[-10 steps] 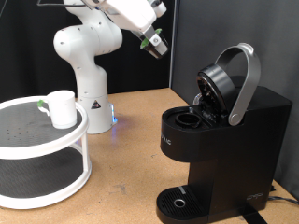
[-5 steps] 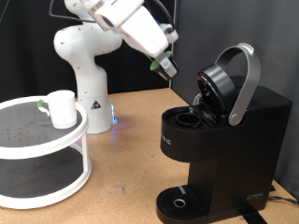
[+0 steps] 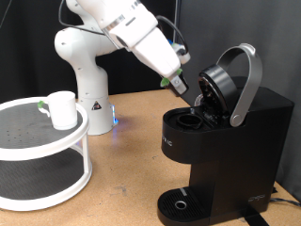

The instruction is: Make a cup of coffee with the keurig machine

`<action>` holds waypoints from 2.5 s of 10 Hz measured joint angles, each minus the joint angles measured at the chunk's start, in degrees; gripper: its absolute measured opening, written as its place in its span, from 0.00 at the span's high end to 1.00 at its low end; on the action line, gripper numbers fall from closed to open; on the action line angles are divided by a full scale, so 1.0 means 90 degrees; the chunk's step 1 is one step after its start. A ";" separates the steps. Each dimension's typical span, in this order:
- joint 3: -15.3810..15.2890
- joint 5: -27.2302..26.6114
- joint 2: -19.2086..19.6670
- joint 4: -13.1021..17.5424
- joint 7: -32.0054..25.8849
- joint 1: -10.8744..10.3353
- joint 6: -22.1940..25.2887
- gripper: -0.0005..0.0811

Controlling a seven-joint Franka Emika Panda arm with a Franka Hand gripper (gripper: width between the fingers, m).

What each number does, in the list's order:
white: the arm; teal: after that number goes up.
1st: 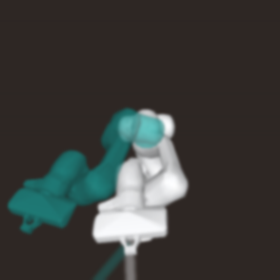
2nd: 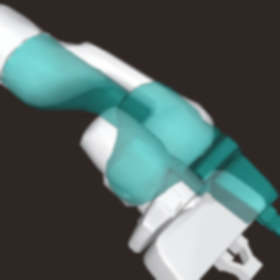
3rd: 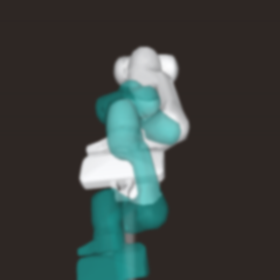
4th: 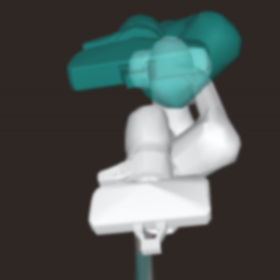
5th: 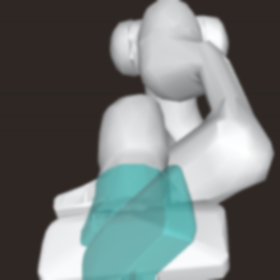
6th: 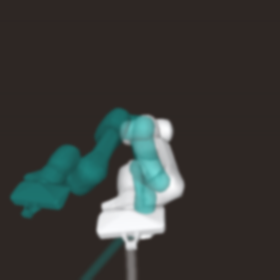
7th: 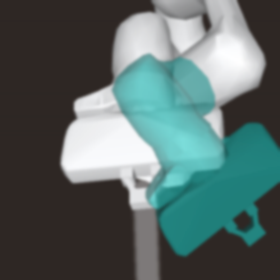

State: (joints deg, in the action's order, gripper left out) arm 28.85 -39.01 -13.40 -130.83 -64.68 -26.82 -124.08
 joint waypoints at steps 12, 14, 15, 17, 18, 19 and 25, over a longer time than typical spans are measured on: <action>-0.0282 -0.0008 0.0679 -0.0143 -0.0108 -0.0079 -0.0409 0.43; -0.0315 -0.0014 0.0732 -0.0162 -0.0108 -0.0079 -0.0447 0.43; -0.0337 -0.0016 0.0764 -0.0161 -0.0108 -0.0080 -0.0454 0.43; -0.0410 -0.0020 0.0819 -0.0162 -0.0108 -0.0081 -0.0513 0.43; -0.0447 -0.0024 0.0846 -0.0165 -0.0108 -0.0081 -0.0557 0.43; -0.0478 -0.0058 0.0866 -0.0168 -0.0112 -0.0081 -0.0599 0.43; -0.0552 -0.0345 0.0969 -0.0170 -0.0281 -0.0081 -0.0735 0.20</action>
State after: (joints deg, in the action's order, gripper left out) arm 23.88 -42.11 -4.67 -132.36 -67.21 -27.55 -130.70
